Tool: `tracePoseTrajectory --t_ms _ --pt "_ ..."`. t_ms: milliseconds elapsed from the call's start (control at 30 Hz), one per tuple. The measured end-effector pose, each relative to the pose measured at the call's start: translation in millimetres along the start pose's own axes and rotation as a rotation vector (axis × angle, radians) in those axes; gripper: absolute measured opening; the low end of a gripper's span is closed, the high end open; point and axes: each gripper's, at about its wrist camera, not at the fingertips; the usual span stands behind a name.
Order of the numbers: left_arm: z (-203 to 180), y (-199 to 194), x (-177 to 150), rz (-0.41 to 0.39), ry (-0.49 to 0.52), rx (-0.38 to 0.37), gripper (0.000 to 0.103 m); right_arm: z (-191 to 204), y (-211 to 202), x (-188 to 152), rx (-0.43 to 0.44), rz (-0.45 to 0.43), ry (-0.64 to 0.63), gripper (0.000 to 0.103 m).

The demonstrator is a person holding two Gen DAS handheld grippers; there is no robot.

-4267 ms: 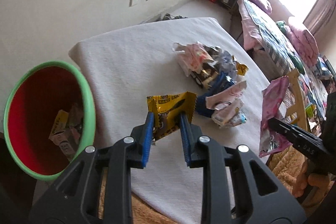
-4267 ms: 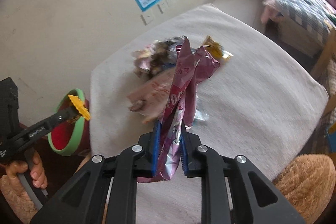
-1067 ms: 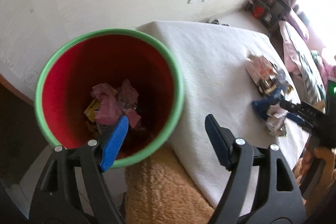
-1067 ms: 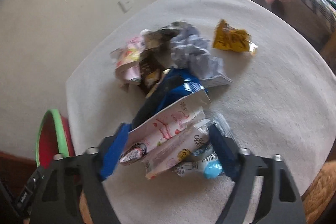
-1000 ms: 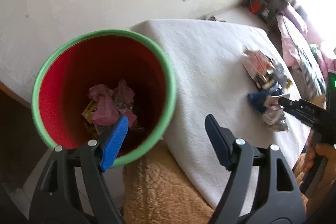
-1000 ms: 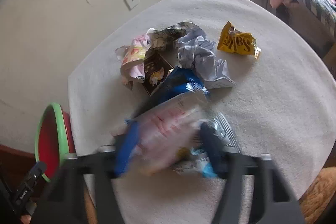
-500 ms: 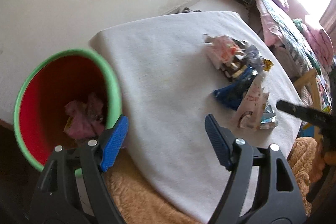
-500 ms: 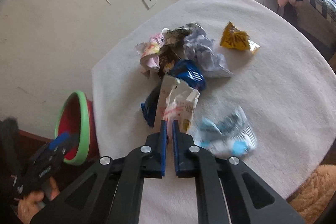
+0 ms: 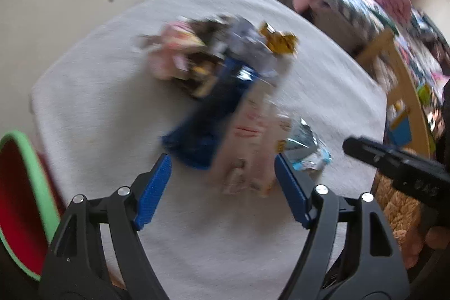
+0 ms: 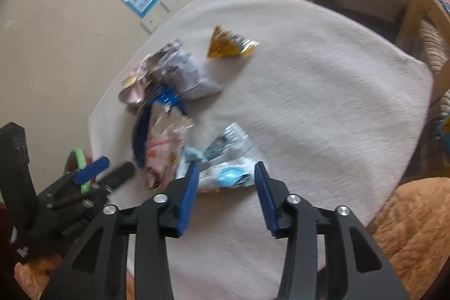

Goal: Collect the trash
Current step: 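Grasp the white milk carton with the left gripper while the right moves toward the silver wrapper, then grasp the silver-and-blue wrapper with the right gripper while the left holds the carton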

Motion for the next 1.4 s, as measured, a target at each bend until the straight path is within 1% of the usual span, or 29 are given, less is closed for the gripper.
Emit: tracePoseTrajectory --t_ms 33,133,200,233,267,300,367,400,500,567,600,667,700,733,800,933,1033,1133,1200,1267,1333,1400 --pt "-6 6 3 0.010 0.014 0.001 0.073 -3 -1 1 -0.002 -0.005 0.006 0.047" --pt "-21 24 12 0.043 0.060 0.024 0.081 -11 -2 1 -0.005 -0.009 0.023 0.050" --pt "-25 37 17 0.078 0.070 0.045 0.081 -14 -2 1 -0.002 -0.007 0.030 0.051" --pt "-23 40 17 0.091 0.062 0.038 0.065 -15 -1 1 -0.002 -0.004 0.030 0.051" --pt "-21 43 18 0.106 0.042 0.018 0.054 -16 -1 0 -0.002 -0.001 0.028 0.051" --pt "-18 42 17 0.114 0.023 -0.004 0.053 -16 0 0 -0.004 0.000 0.027 0.051" --pt "-12 38 13 0.113 0.009 -0.028 0.041 -16 3 0 -0.007 0.010 0.026 0.052" --pt "-9 35 10 0.113 0.010 -0.031 0.040 -15 5 0 -0.007 0.017 0.026 0.052" --pt "2 21 -2 0.090 -0.008 -0.032 0.040 -10 13 -1 -0.001 0.044 0.012 0.053" --pt "12 12 -10 0.075 -0.034 -0.039 0.040 -6 19 -3 0.001 0.059 -0.002 0.057" --pt "17 7 -15 0.072 -0.047 -0.043 0.040 -3 21 -3 0.007 0.071 -0.012 0.058" --pt "24 3 -22 0.074 -0.067 -0.029 0.040 5 26 -5 0.018 0.088 -0.032 0.059" --pt "27 3 -25 0.076 -0.072 -0.018 0.042 9 28 -5 0.021 0.094 -0.041 0.060" --pt "28 5 -27 0.080 -0.080 -0.003 0.046 14 30 -6 0.026 0.101 -0.054 0.062" --pt "34 9 -35 0.090 -0.108 0.012 0.049 21 33 -9 0.028 0.113 -0.079 0.063" --pt "44 12 -46 0.102 -0.145 -0.006 0.051 30 37 -14 0.021 0.129 -0.115 0.063" --pt "52 16 -50 0.116 -0.163 0.002 0.052 39 43 -17 0.009 0.153 -0.147 0.067" --pt "60 14 -52 0.107 -0.199 -0.025 0.061 51 52 -21 0.001 0.181 -0.195 0.067" --pt "63 10 -53 0.094 -0.206 -0.035 0.062 61 59 -24 -0.005 0.196 -0.230 0.067" --pt "63 11 -53 0.099 -0.204 -0.030 0.063 73 68 -26 0.001 0.212 -0.266 0.067" --pt "65 14 -55 0.109 -0.223 -0.011 0.063 79 74 -27 -0.005 0.208 -0.279 0.067" --pt "71 16 -59 0.124 -0.246 -0.031 0.063 82 77 -28 -0.007 0.217 -0.294 0.066"
Point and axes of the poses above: each gripper's, at about its wrist camera, not at the fingertips, and y roughly the way its jaws point, z to its left, x to its top, and after that the axes turned 11 degrees about z, right-handed
